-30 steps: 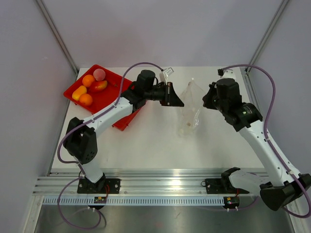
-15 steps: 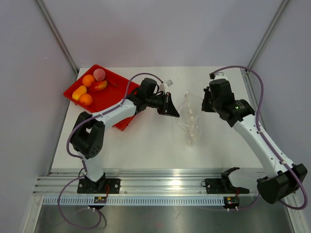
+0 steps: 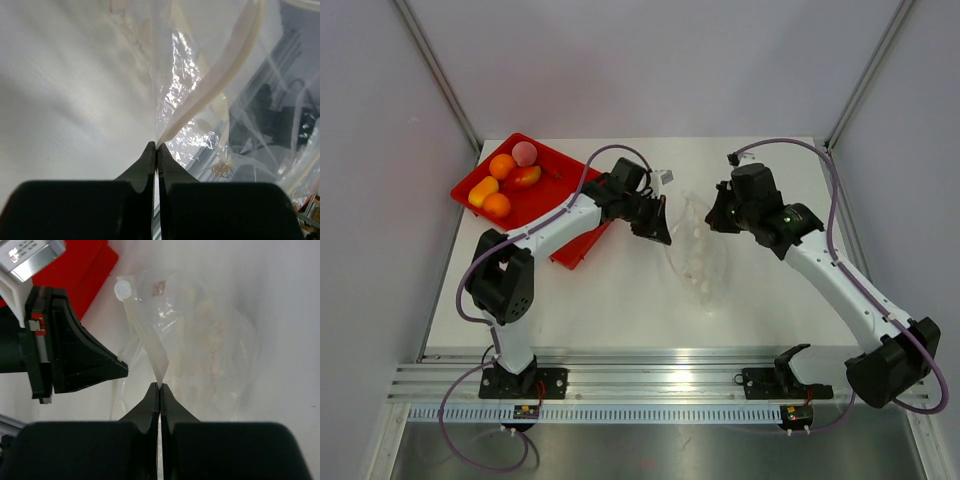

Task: Place the food in the zip-top bag and seal the zipper
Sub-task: Open the zipper of the food storage bag at the center of the board.

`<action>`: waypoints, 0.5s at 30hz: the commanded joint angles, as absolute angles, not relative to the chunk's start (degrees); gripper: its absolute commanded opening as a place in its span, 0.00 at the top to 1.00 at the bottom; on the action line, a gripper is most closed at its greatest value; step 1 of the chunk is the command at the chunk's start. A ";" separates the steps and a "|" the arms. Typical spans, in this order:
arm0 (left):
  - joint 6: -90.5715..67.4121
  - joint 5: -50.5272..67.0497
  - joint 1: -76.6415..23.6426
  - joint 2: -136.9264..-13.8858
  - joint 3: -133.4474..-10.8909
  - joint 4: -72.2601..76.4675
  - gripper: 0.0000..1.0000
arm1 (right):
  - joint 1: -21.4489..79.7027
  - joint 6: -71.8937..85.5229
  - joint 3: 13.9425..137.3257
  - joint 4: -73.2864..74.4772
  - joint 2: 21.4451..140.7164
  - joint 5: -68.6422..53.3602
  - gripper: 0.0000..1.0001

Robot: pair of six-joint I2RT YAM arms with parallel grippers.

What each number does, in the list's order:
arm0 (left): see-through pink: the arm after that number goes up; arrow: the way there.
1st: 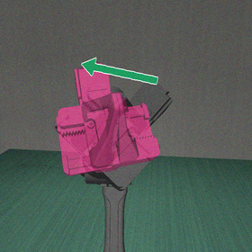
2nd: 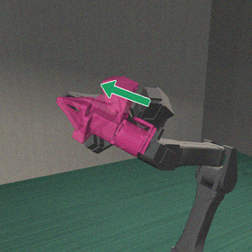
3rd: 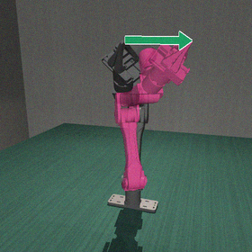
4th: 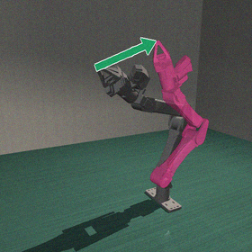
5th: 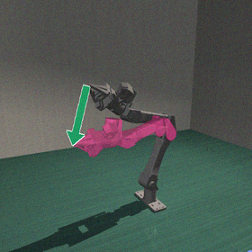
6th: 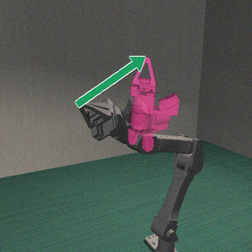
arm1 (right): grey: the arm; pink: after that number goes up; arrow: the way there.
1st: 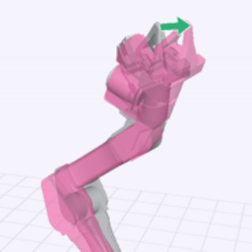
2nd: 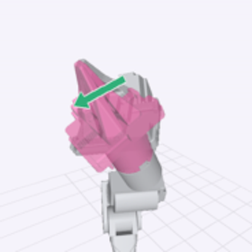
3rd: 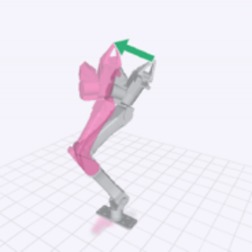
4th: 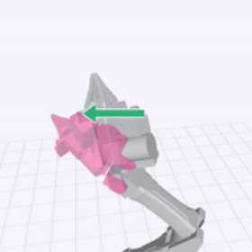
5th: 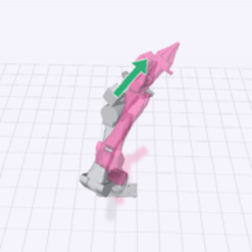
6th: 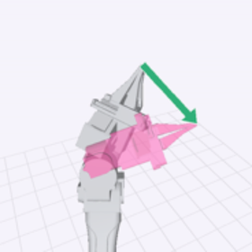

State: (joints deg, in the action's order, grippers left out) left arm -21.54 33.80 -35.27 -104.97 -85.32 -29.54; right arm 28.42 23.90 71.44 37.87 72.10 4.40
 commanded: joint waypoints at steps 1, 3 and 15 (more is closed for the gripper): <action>-14.16 25.77 -34.72 -102.57 -85.70 -36.38 1.00 | 31.46 28.73 70.40 30.07 76.71 -1.67 1.00; -13.10 21.03 -34.28 -102.66 -85.08 -38.74 1.00 | 32.69 29.79 70.57 27.61 79.35 -2.63 1.00; -13.10 16.09 -27.95 -98.79 -76.38 -40.60 1.00 | 35.16 31.99 74.61 24.17 92.72 -7.03 1.00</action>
State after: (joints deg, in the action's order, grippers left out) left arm -14.48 19.55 -27.81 -101.91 -76.73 -40.32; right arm 34.28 31.31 71.57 26.48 91.70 -5.72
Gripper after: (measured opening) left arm 0.009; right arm 0.011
